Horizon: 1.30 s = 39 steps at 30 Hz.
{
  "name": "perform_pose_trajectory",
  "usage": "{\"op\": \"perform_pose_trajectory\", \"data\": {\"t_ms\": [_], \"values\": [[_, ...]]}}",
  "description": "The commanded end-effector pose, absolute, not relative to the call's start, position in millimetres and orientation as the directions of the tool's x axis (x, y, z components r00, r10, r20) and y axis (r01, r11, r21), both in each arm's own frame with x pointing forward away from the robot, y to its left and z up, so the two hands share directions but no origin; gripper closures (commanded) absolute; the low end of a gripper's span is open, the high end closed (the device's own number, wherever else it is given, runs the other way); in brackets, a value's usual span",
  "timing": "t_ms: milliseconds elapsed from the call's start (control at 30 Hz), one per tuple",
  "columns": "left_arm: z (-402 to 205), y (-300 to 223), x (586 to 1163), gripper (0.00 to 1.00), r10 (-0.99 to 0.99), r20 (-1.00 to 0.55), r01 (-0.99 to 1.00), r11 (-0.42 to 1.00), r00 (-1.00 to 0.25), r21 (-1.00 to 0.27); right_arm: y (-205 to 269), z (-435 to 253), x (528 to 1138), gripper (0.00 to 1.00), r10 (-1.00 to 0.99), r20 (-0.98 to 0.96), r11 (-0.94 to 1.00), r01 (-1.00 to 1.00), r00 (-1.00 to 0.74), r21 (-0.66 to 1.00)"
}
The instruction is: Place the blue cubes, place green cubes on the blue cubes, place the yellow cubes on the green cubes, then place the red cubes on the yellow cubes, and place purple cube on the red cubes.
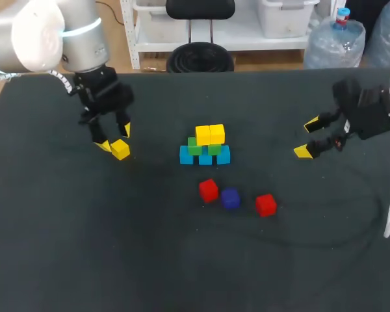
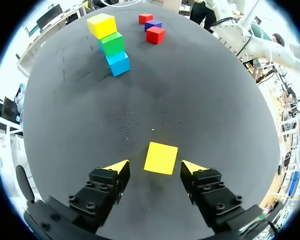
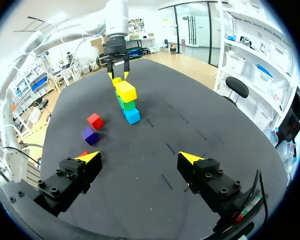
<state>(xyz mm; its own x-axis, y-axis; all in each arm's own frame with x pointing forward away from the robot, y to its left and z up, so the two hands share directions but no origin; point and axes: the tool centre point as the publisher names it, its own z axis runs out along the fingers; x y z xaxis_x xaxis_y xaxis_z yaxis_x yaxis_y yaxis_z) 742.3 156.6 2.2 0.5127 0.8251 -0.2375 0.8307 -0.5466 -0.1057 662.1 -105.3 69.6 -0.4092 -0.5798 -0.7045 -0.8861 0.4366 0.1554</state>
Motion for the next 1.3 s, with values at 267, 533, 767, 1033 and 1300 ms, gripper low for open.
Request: {"op": "perform_pose_trajectory", "data": {"t_ms": [267,533,767,1033,1300], "values": [[-1,158,730,0.47,0.830,-0.243,0.837,-0.537,0.502,-0.106,-105,69,663,0.00,-0.578,-0.707,0.435,-0.887,-0.408,0.155],[-3,155,731,0.69,0.838,-0.247,0.848,-0.521,0.486,-0.100,-105,69,663,0.00,-0.578,-0.707,0.435,-0.887,-0.408,0.155],[-1,154,731,1.00,0.849,-0.247,0.861,-0.500,0.467,-0.091,-105,69,663,0.00,-0.578,-0.707,0.435,-0.887,-0.408,0.155],[25,148,733,1.00,0.907,-0.256,0.930,-0.361,0.334,-0.066,-105,69,663,0.00,-0.578,-0.707,0.435,-0.887,-0.408,0.155],[59,124,730,1.00,0.934,-0.333,0.984,-0.163,0.129,-0.077,-105,69,663,0.00,-0.578,-0.707,0.435,-0.887,-0.408,0.155]]}}
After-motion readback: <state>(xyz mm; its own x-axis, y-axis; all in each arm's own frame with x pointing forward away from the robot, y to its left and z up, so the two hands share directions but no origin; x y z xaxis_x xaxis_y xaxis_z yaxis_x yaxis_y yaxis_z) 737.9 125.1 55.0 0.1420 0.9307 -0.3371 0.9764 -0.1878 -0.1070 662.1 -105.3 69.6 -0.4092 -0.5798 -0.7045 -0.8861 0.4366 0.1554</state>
